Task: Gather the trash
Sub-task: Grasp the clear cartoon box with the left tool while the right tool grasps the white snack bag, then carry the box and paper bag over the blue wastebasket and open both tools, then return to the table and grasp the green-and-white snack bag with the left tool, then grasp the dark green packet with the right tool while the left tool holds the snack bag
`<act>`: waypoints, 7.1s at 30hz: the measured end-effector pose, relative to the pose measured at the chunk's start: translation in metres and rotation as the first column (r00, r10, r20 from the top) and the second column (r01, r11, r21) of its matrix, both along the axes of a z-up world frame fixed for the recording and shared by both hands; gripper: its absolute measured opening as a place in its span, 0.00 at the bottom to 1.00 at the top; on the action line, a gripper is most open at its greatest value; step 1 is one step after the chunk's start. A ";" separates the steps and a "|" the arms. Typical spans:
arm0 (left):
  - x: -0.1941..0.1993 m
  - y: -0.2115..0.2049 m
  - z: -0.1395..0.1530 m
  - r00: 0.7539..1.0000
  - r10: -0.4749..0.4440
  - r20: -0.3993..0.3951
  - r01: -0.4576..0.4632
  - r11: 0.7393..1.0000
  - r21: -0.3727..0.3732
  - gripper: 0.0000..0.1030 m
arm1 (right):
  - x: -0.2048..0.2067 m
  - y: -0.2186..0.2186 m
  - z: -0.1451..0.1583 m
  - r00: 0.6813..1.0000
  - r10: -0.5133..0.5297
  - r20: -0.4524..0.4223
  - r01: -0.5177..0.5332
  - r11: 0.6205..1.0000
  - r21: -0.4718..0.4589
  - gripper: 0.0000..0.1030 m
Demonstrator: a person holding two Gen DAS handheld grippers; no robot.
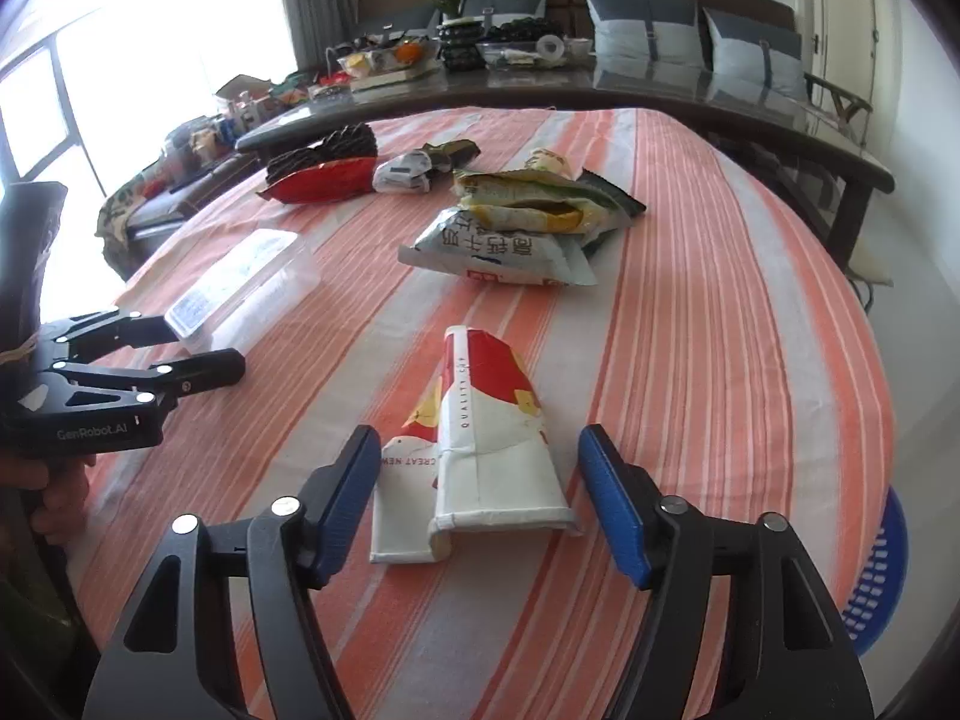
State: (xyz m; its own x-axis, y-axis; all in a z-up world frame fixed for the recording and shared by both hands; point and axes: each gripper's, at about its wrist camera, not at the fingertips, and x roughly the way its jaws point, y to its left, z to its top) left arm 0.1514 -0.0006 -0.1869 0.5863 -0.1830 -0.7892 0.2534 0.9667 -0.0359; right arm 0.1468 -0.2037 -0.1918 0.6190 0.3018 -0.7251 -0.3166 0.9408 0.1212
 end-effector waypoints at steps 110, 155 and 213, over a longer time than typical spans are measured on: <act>0.018 -0.390 0.011 0.865 -0.500 -0.043 0.468 0.835 -0.288 0.70 | 0.007 -0.416 0.014 0.747 -0.659 -0.089 0.660 0.751 -0.027 0.85; 0.092 -0.098 0.030 0.889 -0.455 0.044 0.457 0.881 -0.119 0.23 | -0.004 -0.046 -0.008 1.000 0.028 0.005 -0.027 0.993 -0.113 1.00; 0.041 -0.004 -0.004 0.998 -0.064 -0.010 0.064 0.998 0.013 0.82 | 0.062 -0.006 0.002 0.992 0.120 -0.024 -0.122 0.987 -0.103 0.46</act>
State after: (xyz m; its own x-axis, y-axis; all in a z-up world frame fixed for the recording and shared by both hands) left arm 0.1922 -0.0050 -0.1913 0.5660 -0.2094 -0.7974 0.3144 0.9489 -0.0261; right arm 0.2087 -0.2099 -0.1893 0.5695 0.2960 -0.7668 -0.4277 0.9034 0.0312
